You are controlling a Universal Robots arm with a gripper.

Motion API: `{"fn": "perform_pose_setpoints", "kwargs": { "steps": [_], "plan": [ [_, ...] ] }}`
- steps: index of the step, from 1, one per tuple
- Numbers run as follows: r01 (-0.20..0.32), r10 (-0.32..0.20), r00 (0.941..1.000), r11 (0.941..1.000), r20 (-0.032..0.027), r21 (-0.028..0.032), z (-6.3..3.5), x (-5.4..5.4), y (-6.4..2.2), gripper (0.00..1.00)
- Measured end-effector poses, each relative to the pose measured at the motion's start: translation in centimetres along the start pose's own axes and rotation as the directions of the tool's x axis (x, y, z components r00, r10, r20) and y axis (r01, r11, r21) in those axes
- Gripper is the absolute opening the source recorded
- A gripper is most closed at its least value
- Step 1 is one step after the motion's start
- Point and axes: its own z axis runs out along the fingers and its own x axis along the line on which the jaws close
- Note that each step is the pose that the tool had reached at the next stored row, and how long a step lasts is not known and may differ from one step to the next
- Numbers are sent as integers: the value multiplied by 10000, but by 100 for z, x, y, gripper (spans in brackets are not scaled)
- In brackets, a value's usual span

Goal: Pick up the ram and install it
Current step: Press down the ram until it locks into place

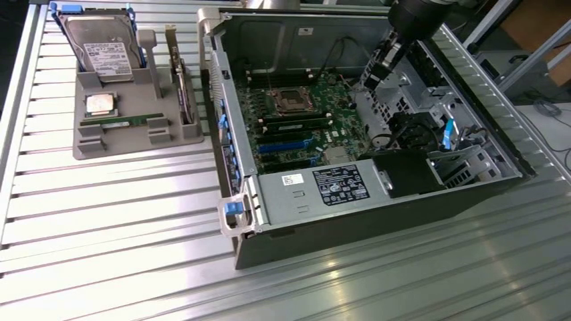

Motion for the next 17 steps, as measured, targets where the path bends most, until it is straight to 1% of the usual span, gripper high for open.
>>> {"fn": "perform_pose_setpoints", "kwargs": {
  "steps": [4,7,9,14,17],
  "plan": [
    [-219,219,9998,9998,6,0,0,0,0,10],
    [-515,515,9987,9987,14,-2,1,0,0,10],
    [-719,719,9974,9974,20,-2,1,0,0,10],
    [-1004,1004,9949,9949,28,-4,2,0,0,10],
    [-1235,1235,9923,9923,35,-5,3,0,0,10]
  ]
}}
